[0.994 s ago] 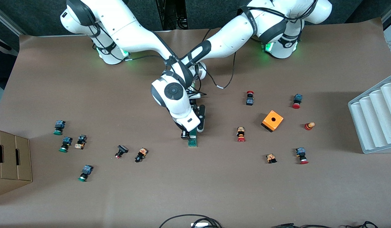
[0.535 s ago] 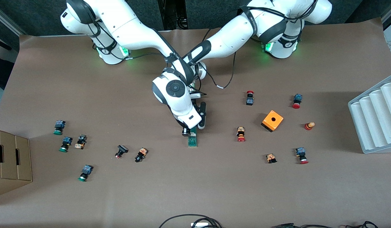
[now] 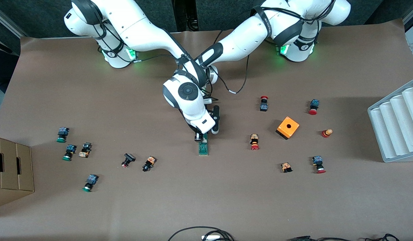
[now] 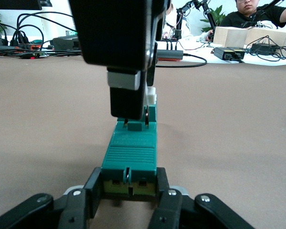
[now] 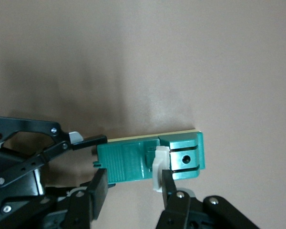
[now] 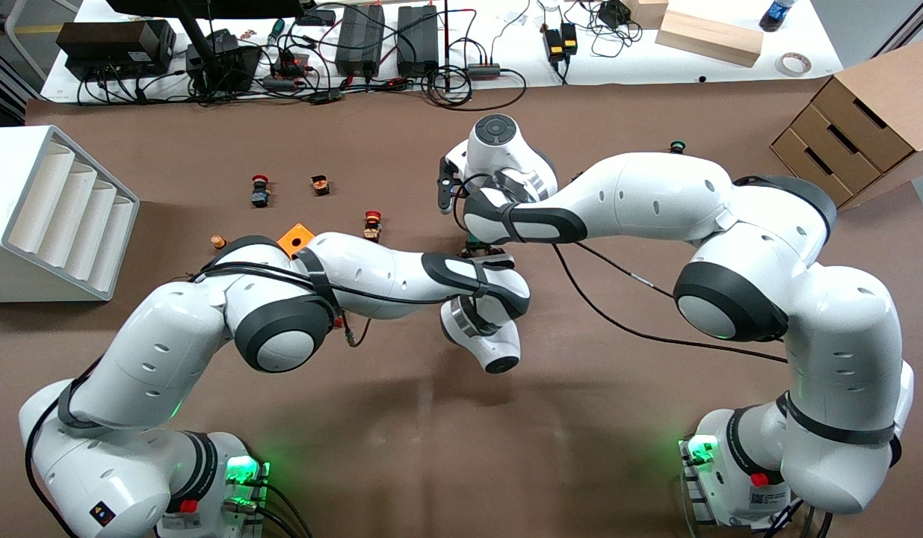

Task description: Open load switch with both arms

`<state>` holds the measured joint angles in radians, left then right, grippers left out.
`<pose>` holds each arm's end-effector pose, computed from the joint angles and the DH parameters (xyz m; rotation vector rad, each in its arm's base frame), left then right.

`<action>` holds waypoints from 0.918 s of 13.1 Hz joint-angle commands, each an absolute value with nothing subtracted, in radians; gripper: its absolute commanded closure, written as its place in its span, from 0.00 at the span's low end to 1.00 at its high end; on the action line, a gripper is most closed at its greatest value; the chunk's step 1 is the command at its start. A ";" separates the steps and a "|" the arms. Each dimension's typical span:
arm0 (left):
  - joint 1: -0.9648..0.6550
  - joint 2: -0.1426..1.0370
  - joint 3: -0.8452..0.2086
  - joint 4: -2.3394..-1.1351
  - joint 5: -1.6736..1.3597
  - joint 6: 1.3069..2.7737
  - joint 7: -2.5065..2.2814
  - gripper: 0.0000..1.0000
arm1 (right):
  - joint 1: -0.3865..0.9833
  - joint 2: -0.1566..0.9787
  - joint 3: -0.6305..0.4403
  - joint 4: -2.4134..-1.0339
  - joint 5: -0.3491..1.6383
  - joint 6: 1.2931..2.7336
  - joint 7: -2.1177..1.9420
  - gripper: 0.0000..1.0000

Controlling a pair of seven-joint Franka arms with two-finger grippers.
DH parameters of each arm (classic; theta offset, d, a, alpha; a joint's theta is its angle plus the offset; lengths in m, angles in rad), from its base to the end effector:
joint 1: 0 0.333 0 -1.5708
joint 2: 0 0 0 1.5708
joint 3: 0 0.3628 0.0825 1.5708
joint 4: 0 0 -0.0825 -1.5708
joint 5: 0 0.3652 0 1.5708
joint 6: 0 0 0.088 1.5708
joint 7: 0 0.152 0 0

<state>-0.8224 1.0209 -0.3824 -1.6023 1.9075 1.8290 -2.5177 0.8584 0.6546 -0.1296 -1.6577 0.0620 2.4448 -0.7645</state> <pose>0.4012 -0.5873 0.0867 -2.5348 -0.1626 -1.7868 0.5268 0.4895 0.2488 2.2873 2.0894 0.2141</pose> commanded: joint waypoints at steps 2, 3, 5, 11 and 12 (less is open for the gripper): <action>-0.831 1.039 -0.376 -1.597 1.898 1.812 -2.539 0.72 | 0.874 0.634 -0.127 -1.693 0.052 2.437 -0.753 0.46; -0.831 1.039 -0.376 -1.597 1.898 1.812 -2.539 0.72 | 0.874 0.635 -0.127 -1.694 0.052 2.439 -0.753 0.46; -0.831 1.039 -0.376 -1.597 1.898 1.812 -2.539 0.72 | 0.879 0.637 -0.127 -1.694 0.052 2.439 -0.752 0.46; -0.831 1.039 -0.376 -1.597 1.898 1.812 -2.539 0.72 | 0.881 0.650 -0.127 -1.695 0.025 2.450 -0.727 0.48; -0.831 1.039 -0.376 -1.597 1.898 1.812 -2.539 0.72 | 0.885 0.652 -0.127 -1.695 0.023 2.451 -0.723 0.48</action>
<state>-0.8224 1.0209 -0.3824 -1.6023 1.9075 1.8290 -2.5177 0.8717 0.6552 -0.1295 -1.6754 0.0457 2.4450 -0.7550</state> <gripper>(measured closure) 0.511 0.480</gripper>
